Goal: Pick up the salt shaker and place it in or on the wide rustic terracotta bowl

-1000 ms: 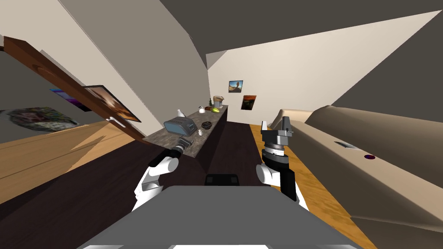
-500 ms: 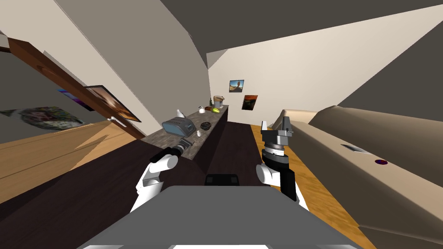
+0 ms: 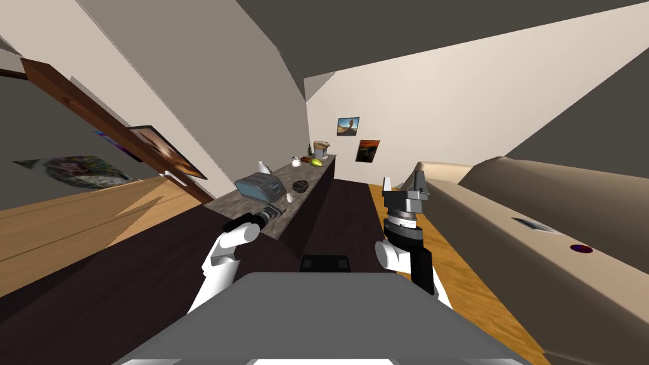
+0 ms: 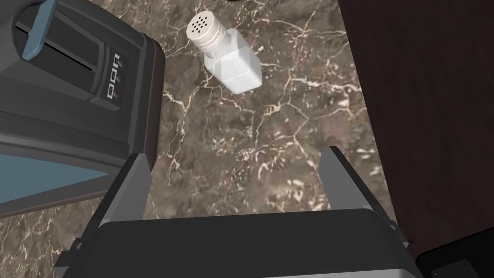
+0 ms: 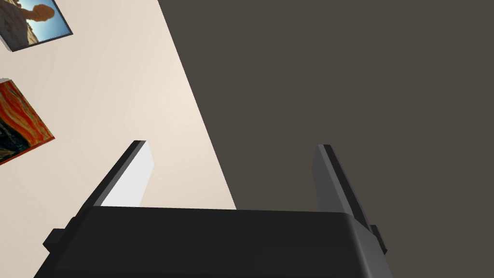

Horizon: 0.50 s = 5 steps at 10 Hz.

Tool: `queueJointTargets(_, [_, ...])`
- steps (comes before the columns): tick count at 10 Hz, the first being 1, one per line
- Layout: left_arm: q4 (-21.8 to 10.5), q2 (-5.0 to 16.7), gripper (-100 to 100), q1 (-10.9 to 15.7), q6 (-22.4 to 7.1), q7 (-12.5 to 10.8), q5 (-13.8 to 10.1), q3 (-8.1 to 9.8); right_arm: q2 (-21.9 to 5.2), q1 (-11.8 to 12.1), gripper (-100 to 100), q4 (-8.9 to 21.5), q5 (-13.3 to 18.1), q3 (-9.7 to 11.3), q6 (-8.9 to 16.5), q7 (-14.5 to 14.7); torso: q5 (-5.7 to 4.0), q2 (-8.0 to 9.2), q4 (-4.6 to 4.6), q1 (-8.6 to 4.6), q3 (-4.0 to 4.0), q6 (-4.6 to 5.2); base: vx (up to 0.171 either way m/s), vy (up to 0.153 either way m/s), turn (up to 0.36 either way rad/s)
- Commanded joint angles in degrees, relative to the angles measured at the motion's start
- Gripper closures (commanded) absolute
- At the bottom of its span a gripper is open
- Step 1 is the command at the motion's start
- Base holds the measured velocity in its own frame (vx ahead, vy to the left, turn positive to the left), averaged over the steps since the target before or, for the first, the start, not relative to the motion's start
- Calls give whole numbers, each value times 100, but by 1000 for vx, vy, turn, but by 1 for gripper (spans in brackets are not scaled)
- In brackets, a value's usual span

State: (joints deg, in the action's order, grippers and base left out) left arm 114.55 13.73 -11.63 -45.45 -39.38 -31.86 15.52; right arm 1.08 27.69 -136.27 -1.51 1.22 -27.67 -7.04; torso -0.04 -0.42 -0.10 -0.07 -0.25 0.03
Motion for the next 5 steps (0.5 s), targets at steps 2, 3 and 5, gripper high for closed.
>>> queueJointTargets(2, [-181,89,-100,176,-456,-169,-159,103,0,0,0,0,0,0,0,0,1,-5,0,3,-2,0,79,-27,35])
queueJointTargets(3, [-335,153,-100,333,-628,-312,-273,186,0,0,0,0,0,0,0,0,1,1,0,7,0,0,77,-18,44])
queueJointTargets(5, [-488,218,-100,489,-968,-451,-383,267,0,0,0,0,0,0,0,0,2,3,0,9,1,-1,74,-24,35])
